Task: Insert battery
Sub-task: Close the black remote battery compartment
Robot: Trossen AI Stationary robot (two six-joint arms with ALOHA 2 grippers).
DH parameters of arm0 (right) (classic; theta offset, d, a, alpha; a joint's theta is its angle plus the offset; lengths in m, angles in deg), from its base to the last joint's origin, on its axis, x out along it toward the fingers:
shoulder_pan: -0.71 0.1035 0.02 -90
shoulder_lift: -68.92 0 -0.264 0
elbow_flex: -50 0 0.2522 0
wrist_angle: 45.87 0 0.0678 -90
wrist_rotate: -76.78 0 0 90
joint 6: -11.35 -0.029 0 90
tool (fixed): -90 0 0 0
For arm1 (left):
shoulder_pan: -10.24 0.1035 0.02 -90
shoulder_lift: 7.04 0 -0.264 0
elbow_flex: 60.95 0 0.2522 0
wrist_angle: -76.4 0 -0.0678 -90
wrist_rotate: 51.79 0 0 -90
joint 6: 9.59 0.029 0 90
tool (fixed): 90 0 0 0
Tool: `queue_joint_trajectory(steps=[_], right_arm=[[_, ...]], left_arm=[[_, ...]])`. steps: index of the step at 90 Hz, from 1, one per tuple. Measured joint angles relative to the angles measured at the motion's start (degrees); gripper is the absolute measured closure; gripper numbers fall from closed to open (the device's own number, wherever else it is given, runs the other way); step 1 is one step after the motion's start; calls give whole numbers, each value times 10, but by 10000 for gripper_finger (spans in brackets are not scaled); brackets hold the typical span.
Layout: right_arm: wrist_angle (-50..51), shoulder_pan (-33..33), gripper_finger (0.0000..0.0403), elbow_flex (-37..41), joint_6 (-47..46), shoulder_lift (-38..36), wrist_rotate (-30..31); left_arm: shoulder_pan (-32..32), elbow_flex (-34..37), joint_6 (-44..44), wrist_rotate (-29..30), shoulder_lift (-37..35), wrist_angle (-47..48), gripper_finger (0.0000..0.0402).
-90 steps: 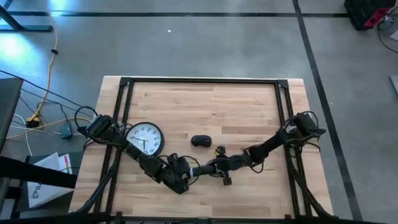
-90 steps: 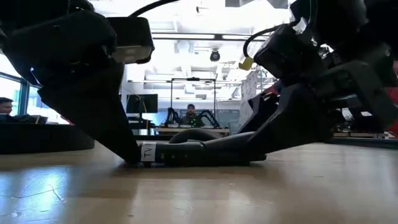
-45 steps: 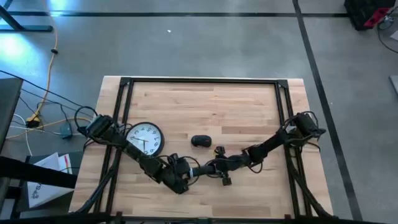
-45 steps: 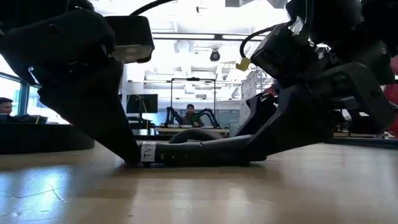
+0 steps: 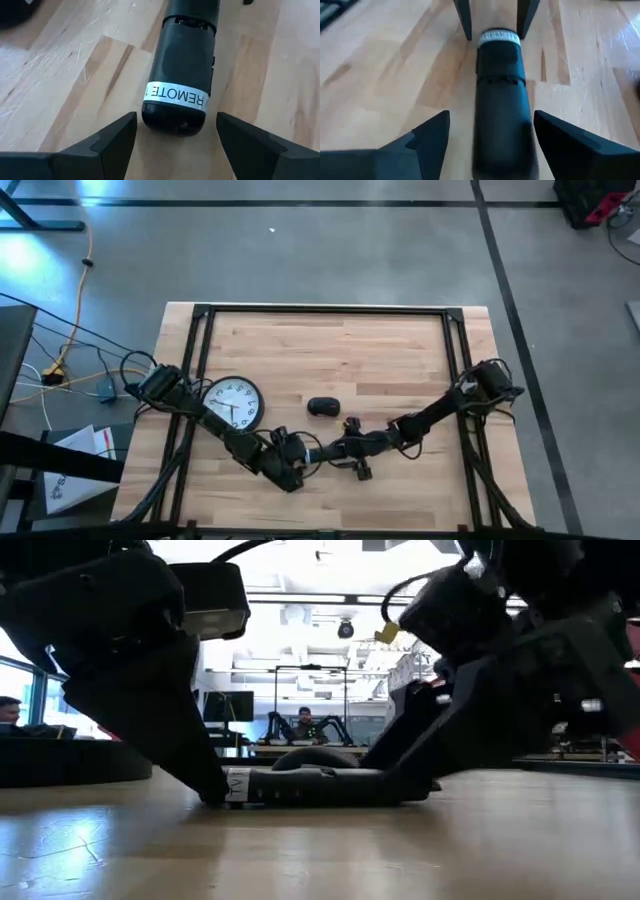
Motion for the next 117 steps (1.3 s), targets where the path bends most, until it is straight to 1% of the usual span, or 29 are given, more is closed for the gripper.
queue_joint_trajectory(steps=[11, 18, 23, 30, 42, 48, 53, 63, 74, 86, 90, 98, 117], right_arm=[[49, 0, 144, 0, -11, -43, -7], [102, 0, 144, 1, -11, -64, 3], [121, 0, 144, 7, -12, -69, 11], [118, 0, 144, 9, -18, -68, 14], [67, 6, 151, 9, -26, -63, 12], [47, 8, 169, 9, -20, -63, 12], [44, 8, 192, 9, -18, -62, 10], [42, 2, 252, 9, -16, -46, 8], [12, -6, 322, 9, -16, -20, -22], [7, -8, 389, 9, -2, -15, -22], [8, -8, 397, 9, 4, -15, -21], [11, -12, 393, 9, 1, -15, -20], [-14, -18, 401, 7, -6, 12, -21]], left_arm=[[0, 0, 0, -3, 0, 3, 145], [0, 0, 2, -10, 0, 4, 145], [0, 0, 2, -12, 0, 6, 145], [0, 0, 6, -12, 0, 12, 145], [0, 0, 20, -14, 0, 15, 145], [0, -1, 24, -25, -3, 23, 145], [1, -1, 26, -40, -6, 32, 145], [-5, 0, 25, -43, -16, 50, 145], [-11, 0, 17, -32, -31, 71, 145], [-16, 0, 4, -23, -31, 85, 145], [-16, 0, 4, -16, -30, 80, 145], [-14, 0, 5, -4, -27, 69, 145], [-3, 0, 26, -1, -14, 59, 145]])
